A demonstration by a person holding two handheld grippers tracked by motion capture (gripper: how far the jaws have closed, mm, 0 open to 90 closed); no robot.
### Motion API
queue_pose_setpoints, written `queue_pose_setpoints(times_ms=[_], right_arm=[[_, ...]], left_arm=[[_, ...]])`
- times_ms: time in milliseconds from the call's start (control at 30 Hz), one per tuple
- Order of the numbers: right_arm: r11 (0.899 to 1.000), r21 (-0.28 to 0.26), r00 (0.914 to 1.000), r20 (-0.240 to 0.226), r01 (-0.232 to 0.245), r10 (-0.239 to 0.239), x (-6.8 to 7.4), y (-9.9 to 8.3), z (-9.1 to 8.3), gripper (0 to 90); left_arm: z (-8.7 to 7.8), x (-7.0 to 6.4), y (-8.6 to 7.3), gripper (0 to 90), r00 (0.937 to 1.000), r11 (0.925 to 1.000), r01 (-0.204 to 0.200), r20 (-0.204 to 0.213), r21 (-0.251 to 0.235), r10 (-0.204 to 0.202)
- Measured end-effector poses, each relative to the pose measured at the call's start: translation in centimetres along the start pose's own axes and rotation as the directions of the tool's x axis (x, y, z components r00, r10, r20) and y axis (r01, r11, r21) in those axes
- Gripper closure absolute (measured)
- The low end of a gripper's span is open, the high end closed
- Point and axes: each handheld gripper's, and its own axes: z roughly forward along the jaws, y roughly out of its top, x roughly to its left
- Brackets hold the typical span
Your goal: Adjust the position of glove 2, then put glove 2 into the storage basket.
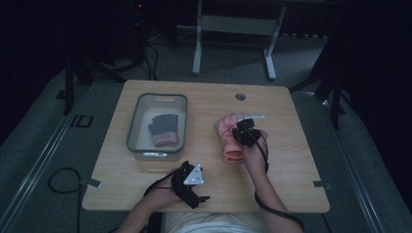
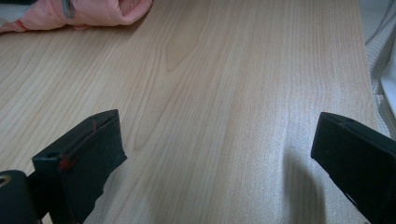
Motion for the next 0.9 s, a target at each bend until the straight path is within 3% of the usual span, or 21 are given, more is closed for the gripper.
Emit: queue_pose_setpoints(times_ms=[200, 400, 533, 767, 833, 900], right_arm=[[1.0, 0.004, 0.9999, -0.006, 0.012, -0.012, 0.0, -0.1, 0.3, 79.7], [0.999, -0.048, 0.9988, -0.047, 0.009, -0.011, -0.1, 0.8, -1.4, 64.8], [0.998, -0.067, 0.9967, -0.081, 0.008, -0.014, -0.5, 1.1, -2.4, 50.3], [0.994, -0.106, 0.984, -0.178, -0.016, -0.003, -2.3, 0.9, -4.4, 28.2], [0.992, -0.123, 0.9809, -0.194, -0.024, 0.0, -3.0, 0.8, -5.1, 25.7], [0.989, -0.145, 0.9761, -0.217, -0.032, 0.0, -3.8, 0.7, -5.8, 24.6]], left_arm=[[0.0, 0.1, 0.0, 2.0, 1.0, 1.0, 0.003, 0.002, 0.0, -0.003], [0.0, 0.1, 0.0, 2.0, 0.9999, 0.9998, 0.016, 0.008, -0.008, -0.016], [-0.1, 0.1, 0.1, 2.0, 0.9997, 0.9997, 0.019, 0.018, -0.017, -0.019], [-0.2, 0.0, 0.4, 2.0, 0.9996, 0.9997, 0.024, 0.018, -0.011, -0.023], [-0.4, -0.2, 0.8, 2.0, 0.9992, 0.9992, 0.034, 0.021, -0.023, -0.033], [-0.8, -0.6, 1.6, 2.0, 0.9998, 0.9978, 0.017, 0.014, -0.065, -0.016]])
